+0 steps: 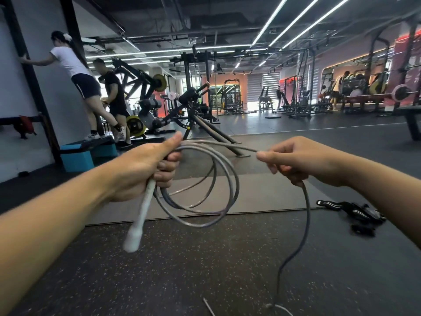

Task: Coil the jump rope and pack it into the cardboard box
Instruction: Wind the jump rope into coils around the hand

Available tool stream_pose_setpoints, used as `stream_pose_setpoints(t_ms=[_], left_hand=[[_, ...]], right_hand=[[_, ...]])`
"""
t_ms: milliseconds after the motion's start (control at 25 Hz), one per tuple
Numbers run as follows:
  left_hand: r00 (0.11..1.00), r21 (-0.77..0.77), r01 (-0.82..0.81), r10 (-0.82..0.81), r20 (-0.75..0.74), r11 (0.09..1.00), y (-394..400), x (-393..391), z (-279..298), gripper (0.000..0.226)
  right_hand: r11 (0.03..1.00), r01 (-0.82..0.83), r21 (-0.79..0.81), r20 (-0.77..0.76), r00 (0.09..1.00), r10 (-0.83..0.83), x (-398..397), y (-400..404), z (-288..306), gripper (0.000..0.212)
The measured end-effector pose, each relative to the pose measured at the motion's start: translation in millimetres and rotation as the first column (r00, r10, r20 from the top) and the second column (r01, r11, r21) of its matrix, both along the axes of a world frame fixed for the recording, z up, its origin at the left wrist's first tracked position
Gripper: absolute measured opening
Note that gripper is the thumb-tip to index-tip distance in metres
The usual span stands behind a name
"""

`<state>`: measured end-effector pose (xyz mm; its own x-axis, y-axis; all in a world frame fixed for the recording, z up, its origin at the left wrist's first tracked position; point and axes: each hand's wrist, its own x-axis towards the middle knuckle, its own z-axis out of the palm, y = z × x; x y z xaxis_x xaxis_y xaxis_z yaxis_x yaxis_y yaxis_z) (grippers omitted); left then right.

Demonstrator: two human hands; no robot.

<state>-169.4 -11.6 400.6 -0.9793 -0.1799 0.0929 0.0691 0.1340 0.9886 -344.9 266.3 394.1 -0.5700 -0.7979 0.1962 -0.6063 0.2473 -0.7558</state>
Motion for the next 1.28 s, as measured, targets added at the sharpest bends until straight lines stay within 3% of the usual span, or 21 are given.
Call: stream_pose_setpoints(t_ms=[160,320,440,600,680,880,1000,1160,1280], left_hand=[[0.936,0.478,-0.1,0.246,-0.252,0.872,10,-1,-16,0.05],[0.835,0.757,-0.041,0.438,-0.331,0.652,45,-25,-18,0.052],[0.833,0.807,0.006,0.444,-0.331,0.591,64,-39,-17,0.052],[0.887,0.732,-0.044,0.363,-0.285,0.68,65,-39,-16,0.052],[0.878,0.742,-0.05,0.384,-0.286,0.668,63,-37,-13,0.052],[0.845,0.839,0.05,0.424,-0.325,0.543,71,-43,-3,0.057],[0.793,0.9,0.03,0.538,-0.287,0.436,74,-50,4,0.057],[0.703,0.945,-0.033,0.68,-0.21,0.327,75,-57,2,0.054],[0.654,0.957,-0.061,0.736,-0.177,0.284,79,-60,-3,0.058]], right_hand=[[0.986,0.049,-0.158,0.206,0.978,-0.015,-11,7,-33,0.043],[0.958,-0.034,-0.285,0.395,0.906,0.15,6,-21,-79,0.033],[0.925,-0.001,-0.38,0.419,0.891,0.173,21,-48,-102,0.029],[0.791,0.18,-0.584,0.577,0.778,0.249,8,-61,-82,0.033],[0.78,0.181,-0.599,0.619,0.723,0.307,5,-65,-73,0.038],[0.838,0.109,-0.535,0.687,0.633,0.356,24,-84,-87,0.038],[0.835,0.018,-0.549,0.648,0.64,0.413,33,-85,-101,0.036],[0.756,-0.095,-0.647,0.582,0.579,0.571,56,-91,-103,0.056],[0.674,-0.108,-0.731,0.468,0.639,0.61,64,-101,-80,0.052]])
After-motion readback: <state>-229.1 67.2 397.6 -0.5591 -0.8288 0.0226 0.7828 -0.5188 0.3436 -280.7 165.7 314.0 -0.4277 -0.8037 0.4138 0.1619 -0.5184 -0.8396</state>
